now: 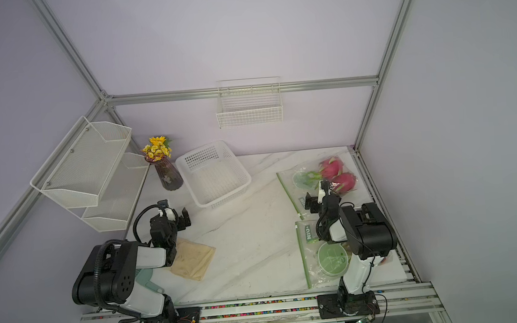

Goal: Open the zip-top bag and take out the dragon fruit
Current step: Adjust the basket at the center of the board.

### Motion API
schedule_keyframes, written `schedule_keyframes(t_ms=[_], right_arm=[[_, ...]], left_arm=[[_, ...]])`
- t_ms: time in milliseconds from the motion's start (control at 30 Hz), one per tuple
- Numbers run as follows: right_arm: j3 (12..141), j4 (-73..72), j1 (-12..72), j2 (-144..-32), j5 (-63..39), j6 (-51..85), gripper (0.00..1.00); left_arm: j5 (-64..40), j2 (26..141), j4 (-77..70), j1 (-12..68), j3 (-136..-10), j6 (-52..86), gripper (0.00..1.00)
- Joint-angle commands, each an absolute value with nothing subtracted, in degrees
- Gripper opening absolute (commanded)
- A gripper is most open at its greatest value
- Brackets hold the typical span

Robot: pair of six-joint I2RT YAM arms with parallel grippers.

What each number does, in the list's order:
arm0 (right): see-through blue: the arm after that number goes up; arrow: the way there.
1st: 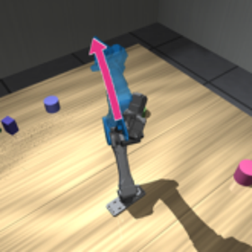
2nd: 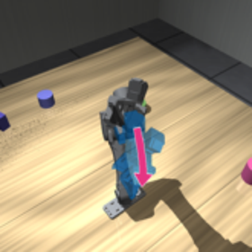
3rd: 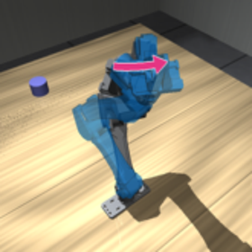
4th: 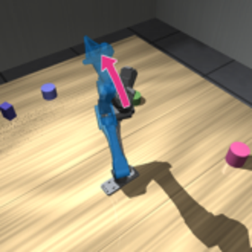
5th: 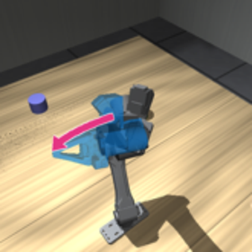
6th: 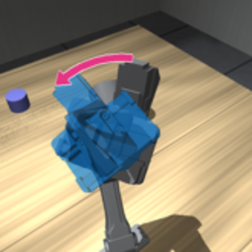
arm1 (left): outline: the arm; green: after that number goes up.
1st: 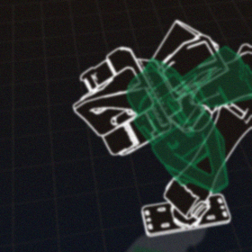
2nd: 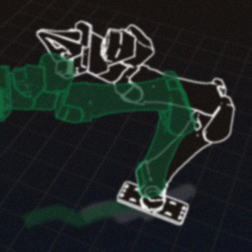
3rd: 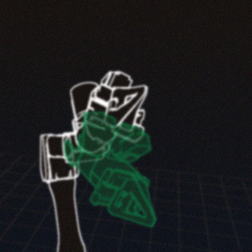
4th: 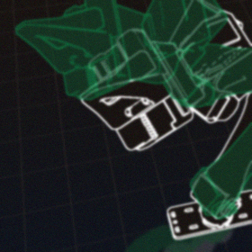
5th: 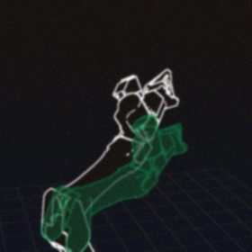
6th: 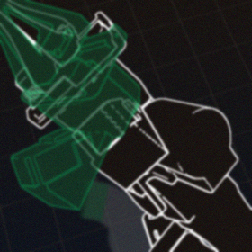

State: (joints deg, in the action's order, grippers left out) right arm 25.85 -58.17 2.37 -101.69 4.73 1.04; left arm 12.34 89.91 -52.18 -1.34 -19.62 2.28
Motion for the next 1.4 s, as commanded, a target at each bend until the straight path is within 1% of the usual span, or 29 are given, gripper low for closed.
schedule_keyframes(t_ms=[0,367,433,500,667,733,800,867,1000,1100,1167,1233,1267,1333,1367], right_arm=[[26.78,-57.63,2.18,-101.95,5.36,1.38,0.97],[26.92,-57.05,2.11,-101.50,5.13,1.65,0.97],[26.98,-55.33,2.11,-99.33,5.22,1.85,0.97],[27.91,-50.57,2.11,-95.96,6.50,2.86,0.97],[31.72,-38.89,2.11,-86.04,8.98,3.17,0.97],[34.66,-32.22,2.11,-81.47,10.56,5.99,0.97],[39.44,-22.74,2.11,-78.85,12.09,9.67,0.97],[44.13,-13.90,2.11,-76.13,11.82,13.08,0.97],[51.71,-1.63,2.11,-72.82,5.48,22.04,0.97],[54.17,1.15,2.11,-71.65,-3.43,24.66,0.97],[54.41,1.79,2.20,-71.57,-6.34,28.02,0.97],[55.14,3.25,2.50,-72.33,-8.46,30.24,0.97],[55.72,4.50,2.84,-73.01,-9.27,31.25,0.97],[57.22,7.34,3.82,-74.58,-10.32,31.45,0.97],[57.90,8.74,4.61,-75.37,-10.08,31.26,0.96]], left_arm=[[12.29,89.52,-54.76,-1.04,-20.96,1.49,1.00],[12.26,89.38,-55.05,-1.04,-20.78,1.49,1.00],[12.59,88.08,-55.85,-1.04,-19.78,1.58,1.00],[14.59,85.06,-55.74,-0.94,-18.54,2.15,1.00],[24.96,71.78,-42.43,0.83,-20.59,5.34,1.00],[30.66,67.34,-30.26,1.21,-24.62,15.01,1.00],[32.02,65.50,-15.69,1.31,-30.70,23.42,1.00],[27.16,66.62,-6.48,1.32,-36.76,26.21,1.00],[17.01,71.77,3.98,1.62,-45.76,30.31,1.00],[11.61,76.05,9.04,1.73,-51.06,32.52,1.00],[6.87,79.13,10.37,1.91,-53.96,32.65,1.00],[4.74,82.75,12.49,2.21,-56.80,34.30,1.00],[3.73,84.26,13.13,2.47,-57.94,34.74,0.98],[2.67,86.64,14.35,3.08,-60.05,35.11,0.91],[2.52,87.70,14.56,3.54,-60.82,35.33,0.89]])
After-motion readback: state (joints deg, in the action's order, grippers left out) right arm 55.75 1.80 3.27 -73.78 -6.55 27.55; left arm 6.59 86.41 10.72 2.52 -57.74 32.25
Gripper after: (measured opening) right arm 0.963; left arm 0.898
